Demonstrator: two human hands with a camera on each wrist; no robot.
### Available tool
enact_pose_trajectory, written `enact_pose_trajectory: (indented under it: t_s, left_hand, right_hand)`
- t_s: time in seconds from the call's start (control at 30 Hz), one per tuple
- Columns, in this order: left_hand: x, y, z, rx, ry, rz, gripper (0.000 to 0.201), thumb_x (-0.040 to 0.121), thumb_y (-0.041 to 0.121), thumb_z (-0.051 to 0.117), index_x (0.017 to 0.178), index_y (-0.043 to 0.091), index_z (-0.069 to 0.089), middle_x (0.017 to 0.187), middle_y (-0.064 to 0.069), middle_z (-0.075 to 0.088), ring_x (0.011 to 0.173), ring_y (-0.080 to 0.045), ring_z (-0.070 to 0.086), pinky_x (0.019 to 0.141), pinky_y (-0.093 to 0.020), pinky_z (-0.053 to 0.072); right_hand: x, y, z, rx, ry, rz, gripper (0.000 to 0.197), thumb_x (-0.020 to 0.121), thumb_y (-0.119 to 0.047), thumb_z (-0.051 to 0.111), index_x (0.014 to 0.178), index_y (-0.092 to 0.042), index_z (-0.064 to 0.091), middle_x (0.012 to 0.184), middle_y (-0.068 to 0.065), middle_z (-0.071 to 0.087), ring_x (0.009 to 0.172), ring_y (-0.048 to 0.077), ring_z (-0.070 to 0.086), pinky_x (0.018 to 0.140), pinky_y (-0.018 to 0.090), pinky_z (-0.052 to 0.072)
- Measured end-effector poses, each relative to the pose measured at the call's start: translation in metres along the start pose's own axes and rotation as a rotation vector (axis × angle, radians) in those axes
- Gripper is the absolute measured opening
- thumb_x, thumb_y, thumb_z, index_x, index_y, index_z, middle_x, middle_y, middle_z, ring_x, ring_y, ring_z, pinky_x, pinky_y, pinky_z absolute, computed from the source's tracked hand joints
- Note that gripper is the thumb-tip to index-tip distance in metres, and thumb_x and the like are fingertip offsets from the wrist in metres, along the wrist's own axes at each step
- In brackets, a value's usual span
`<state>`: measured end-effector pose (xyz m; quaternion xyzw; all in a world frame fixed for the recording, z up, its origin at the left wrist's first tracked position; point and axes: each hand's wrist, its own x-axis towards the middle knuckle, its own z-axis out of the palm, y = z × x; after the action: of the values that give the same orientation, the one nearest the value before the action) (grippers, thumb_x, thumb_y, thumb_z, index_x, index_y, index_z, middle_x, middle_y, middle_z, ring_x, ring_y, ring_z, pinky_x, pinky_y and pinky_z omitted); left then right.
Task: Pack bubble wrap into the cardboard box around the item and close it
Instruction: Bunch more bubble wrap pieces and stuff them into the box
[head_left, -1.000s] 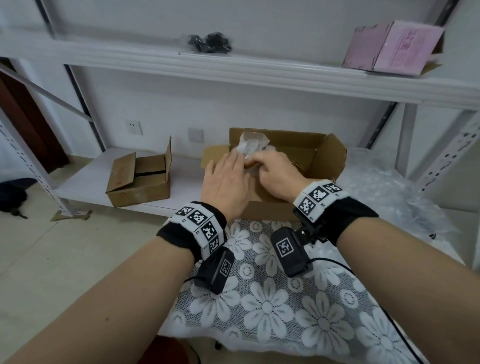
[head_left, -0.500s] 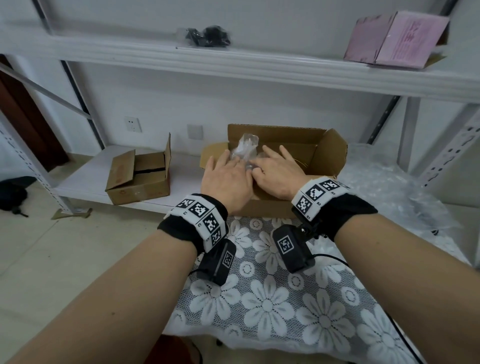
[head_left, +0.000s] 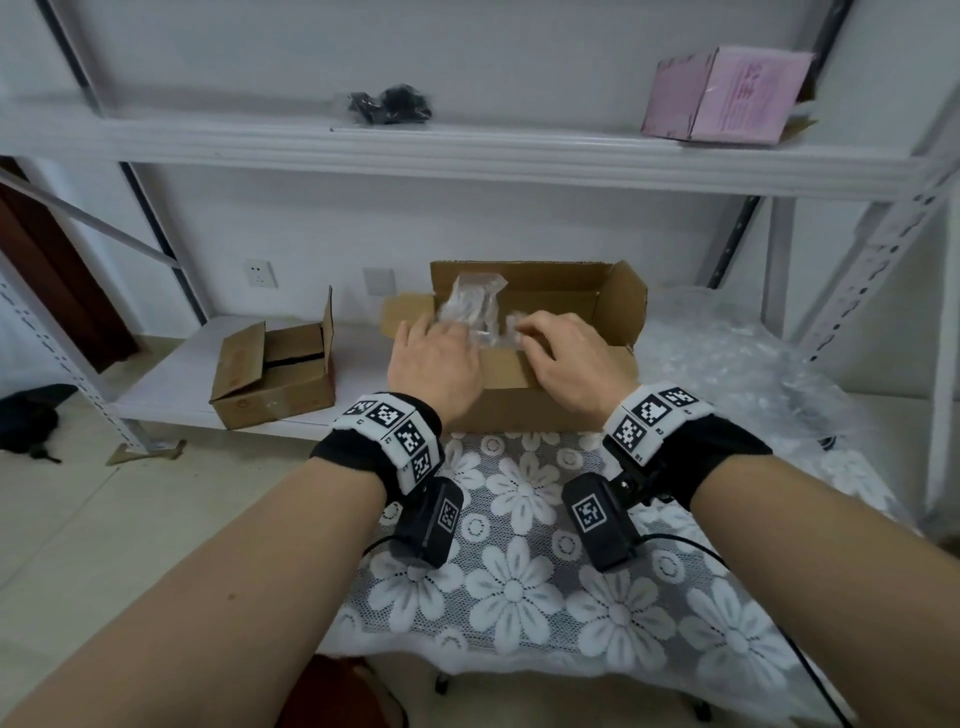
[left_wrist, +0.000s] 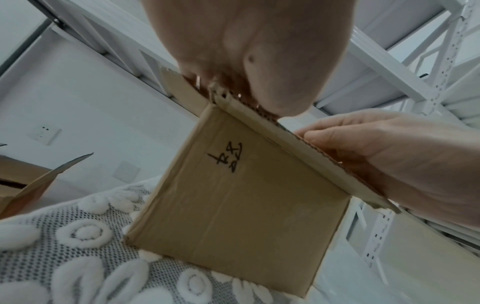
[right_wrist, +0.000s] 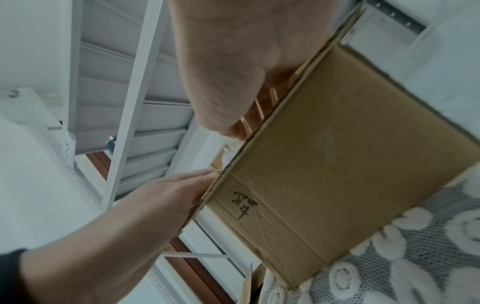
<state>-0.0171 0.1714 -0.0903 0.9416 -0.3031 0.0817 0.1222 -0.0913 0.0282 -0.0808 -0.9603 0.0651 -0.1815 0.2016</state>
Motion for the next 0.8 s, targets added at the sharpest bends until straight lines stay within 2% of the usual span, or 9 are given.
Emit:
enact_pose_trajectory:
  t_s: [0.07,0.17,0.37,0.5,0.6,0.67,0.73,0.8]
  left_hand:
    - [-0.006,0.009,-0.001,-0.038,0.093,0.034,0.044,0.099,0.03,0.033,0.138,0.012,0.044,0.142,-0.008,0.048,0.136,-0.023,0.037,0.119,-0.043,0.016]
    - [-0.014,0.027,-0.005,-0.124,0.182,0.114,0.043,0.097,0.026,0.041,0.137,0.01,0.045,0.137,-0.009,0.051,0.13,-0.023,0.043,0.115,-0.038,0.026]
    - [-0.026,0.078,-0.001,-0.313,0.149,0.254,0.037,0.094,0.023,0.049,0.13,0.015,0.053,0.123,-0.004,0.06,0.114,-0.017,0.054,0.099,-0.032,0.044]
    - [-0.036,0.11,0.006,-0.384,0.167,0.342,0.034,0.091,0.017,0.051,0.124,0.014,0.059,0.117,-0.003,0.064,0.108,-0.018,0.058,0.094,-0.033,0.047]
    - [-0.047,0.129,0.012,-0.445,0.187,0.376,0.03,0.091,0.013,0.05,0.117,0.016,0.064,0.112,0.0,0.068,0.103,-0.015,0.061,0.091,-0.029,0.048]
    - [-0.052,0.139,0.02,-0.438,0.109,0.375,0.029,0.091,0.015,0.05,0.117,0.017,0.064,0.112,0.001,0.068,0.101,-0.015,0.062,0.09,-0.031,0.049]
    - [-0.056,0.147,0.03,-0.345,-0.11,0.329,0.036,0.093,0.024,0.052,0.128,0.018,0.056,0.126,-0.001,0.061,0.111,-0.017,0.058,0.095,-0.034,0.047]
    - [-0.059,0.15,0.04,-0.235,-0.36,0.243,0.054,0.093,0.033,0.056,0.142,0.018,0.04,0.143,-0.006,0.045,0.128,-0.022,0.046,0.105,-0.036,0.039]
  right_hand:
    - [-0.011,0.008,-0.01,0.012,0.044,0.034,0.03,0.1,-0.022,0.039,0.123,-0.014,0.057,0.12,0.001,0.062,0.115,0.018,0.05,0.091,0.029,0.038]
    - [-0.023,0.019,-0.022,0.034,0.126,0.074,0.03,0.099,-0.018,0.041,0.124,-0.013,0.057,0.124,0.002,0.061,0.119,0.017,0.049,0.096,0.029,0.038]
    - [-0.052,0.041,-0.04,0.067,0.235,0.08,0.026,0.096,-0.014,0.045,0.117,-0.012,0.061,0.114,0.004,0.065,0.109,0.018,0.054,0.088,0.022,0.037]
    - [-0.076,0.061,-0.051,0.085,0.282,0.145,0.026,0.094,-0.01,0.046,0.115,-0.009,0.061,0.116,0.006,0.064,0.113,0.021,0.054,0.094,0.026,0.038]
    - [-0.097,0.081,-0.052,0.054,0.223,0.218,0.028,0.094,-0.01,0.047,0.119,-0.01,0.06,0.122,0.006,0.062,0.118,0.023,0.051,0.1,0.031,0.037]
    - [-0.112,0.096,-0.05,0.032,0.141,0.278,0.03,0.093,-0.013,0.049,0.122,-0.01,0.058,0.126,0.007,0.06,0.122,0.023,0.048,0.103,0.033,0.038]
    - [-0.126,0.109,-0.048,0.019,0.058,0.351,0.034,0.093,-0.016,0.052,0.126,-0.012,0.055,0.131,0.007,0.056,0.126,0.023,0.046,0.105,0.035,0.038]
    - [-0.139,0.117,-0.046,-0.01,-0.037,0.413,0.039,0.092,-0.019,0.054,0.131,-0.014,0.051,0.136,0.009,0.051,0.129,0.025,0.04,0.106,0.038,0.036]
